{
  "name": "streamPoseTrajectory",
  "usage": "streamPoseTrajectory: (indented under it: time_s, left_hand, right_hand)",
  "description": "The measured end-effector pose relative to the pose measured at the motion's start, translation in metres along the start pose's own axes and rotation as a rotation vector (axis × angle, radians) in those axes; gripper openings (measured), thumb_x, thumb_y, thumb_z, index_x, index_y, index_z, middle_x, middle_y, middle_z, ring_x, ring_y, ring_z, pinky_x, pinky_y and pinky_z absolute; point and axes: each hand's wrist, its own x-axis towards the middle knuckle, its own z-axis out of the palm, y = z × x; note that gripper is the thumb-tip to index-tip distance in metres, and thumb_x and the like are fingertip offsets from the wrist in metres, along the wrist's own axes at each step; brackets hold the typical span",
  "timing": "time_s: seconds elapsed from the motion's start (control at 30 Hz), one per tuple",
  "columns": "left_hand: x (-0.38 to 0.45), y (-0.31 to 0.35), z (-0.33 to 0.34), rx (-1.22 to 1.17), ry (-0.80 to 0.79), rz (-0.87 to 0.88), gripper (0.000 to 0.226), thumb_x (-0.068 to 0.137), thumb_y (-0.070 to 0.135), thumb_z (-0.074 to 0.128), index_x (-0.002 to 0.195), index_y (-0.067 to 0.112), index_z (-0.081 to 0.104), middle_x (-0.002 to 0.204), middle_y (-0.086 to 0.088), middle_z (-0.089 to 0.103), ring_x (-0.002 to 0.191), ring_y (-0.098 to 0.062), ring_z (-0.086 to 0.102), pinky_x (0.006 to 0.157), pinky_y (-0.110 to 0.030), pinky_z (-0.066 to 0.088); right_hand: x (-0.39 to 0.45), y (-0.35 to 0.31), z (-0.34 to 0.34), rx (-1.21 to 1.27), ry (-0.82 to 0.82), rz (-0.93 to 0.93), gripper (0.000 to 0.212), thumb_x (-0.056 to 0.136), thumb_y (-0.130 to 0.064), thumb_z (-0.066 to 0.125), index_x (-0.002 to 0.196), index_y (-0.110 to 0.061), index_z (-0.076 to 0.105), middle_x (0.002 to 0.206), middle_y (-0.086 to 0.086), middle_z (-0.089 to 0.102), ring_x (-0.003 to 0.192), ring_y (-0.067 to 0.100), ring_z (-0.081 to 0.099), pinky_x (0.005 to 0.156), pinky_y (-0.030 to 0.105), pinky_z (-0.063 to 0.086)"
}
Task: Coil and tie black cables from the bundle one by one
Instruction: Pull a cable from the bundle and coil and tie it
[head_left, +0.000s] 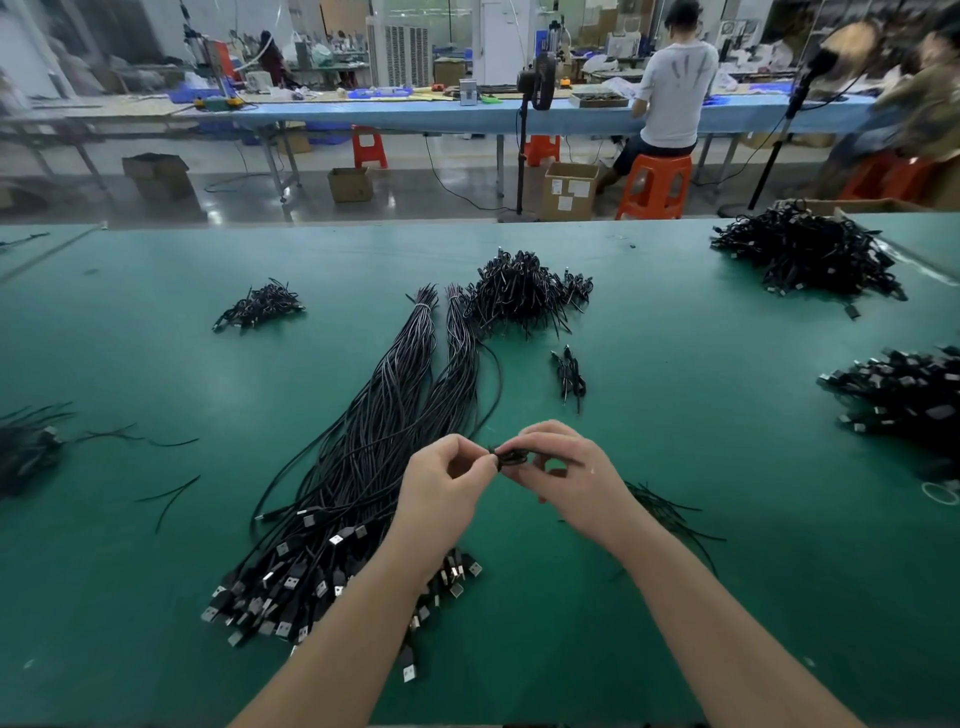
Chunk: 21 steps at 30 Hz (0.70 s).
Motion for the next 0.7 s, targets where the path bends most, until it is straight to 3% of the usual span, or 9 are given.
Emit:
streamPoseTrajectory:
  time_s: [0.1,0.27,0.37,0.5,0.6,0.7]
  left_hand:
    - [0.000,0.000,0.001,0.045,-0.004,0.041,0.013,0.089,0.020,0.072,0.077,0.017,0.069,0.064,0.013,0.060,0.061,-0.005,0.050,0.060,-0.022,0.040]
    - [-0.002,-0.002,0.005,0.071,-0.014,0.106,0.010,0.091,0.019,0.071,0.081,0.017,0.067,0.071,0.010,0.062,0.063,-0.003,0.051,0.062,-0.018,0.042]
    - [-0.005,-0.001,0.007,0.177,0.002,0.250,0.010,0.092,0.013,0.069,0.083,0.016,0.065,0.080,0.005,0.062,0.072,-0.002,0.054,0.070,-0.014,0.042]
    - [-0.006,-0.001,0.009,0.287,0.031,0.429,0.014,0.089,0.005,0.069,0.080,0.014,0.063,0.084,0.009,0.057,0.085,-0.008,0.055,0.076,-0.021,0.044]
    - [-0.003,-0.004,0.010,0.295,0.065,0.388,0.013,0.090,0.010,0.069,0.080,0.017,0.063,0.081,0.008,0.059,0.080,-0.007,0.056,0.073,-0.019,0.045]
    - [0.000,-0.005,0.011,0.094,0.094,0.147,0.012,0.093,0.017,0.067,0.081,0.018,0.067,0.069,0.009,0.063,0.062,-0.003,0.054,0.060,-0.022,0.047]
  right_hand:
    - [0.000,-0.001,-0.002,0.029,-0.034,0.067,0.016,0.090,-0.011,0.072,0.095,-0.026,0.078,0.087,-0.007,0.073,0.076,0.009,0.064,0.058,0.024,0.050]
    - [-0.003,-0.002,-0.006,0.035,-0.084,0.124,0.011,0.096,-0.016,0.065,0.092,-0.017,0.075,0.064,-0.002,0.068,0.055,0.010,0.059,0.055,0.024,0.048]
    - [-0.001,-0.002,-0.006,0.210,-0.115,0.237,0.016,0.098,-0.021,0.063,0.091,-0.015,0.076,0.069,0.006,0.069,0.048,0.014,0.054,0.051,0.024,0.047]
    - [0.002,-0.002,-0.003,0.439,-0.129,0.426,0.025,0.097,-0.020,0.063,0.119,-0.009,0.066,0.077,0.011,0.071,0.039,0.011,0.047,0.040,0.020,0.040]
    - [0.003,0.000,-0.001,0.471,-0.066,0.424,0.035,0.096,-0.019,0.065,0.129,-0.014,0.056,0.076,0.011,0.071,0.042,0.013,0.052,0.042,0.024,0.046]
    - [0.001,-0.001,0.001,0.355,0.023,0.284,0.035,0.100,-0.016,0.058,0.131,-0.029,0.047,0.085,0.006,0.076,0.052,0.018,0.060,0.052,0.029,0.053]
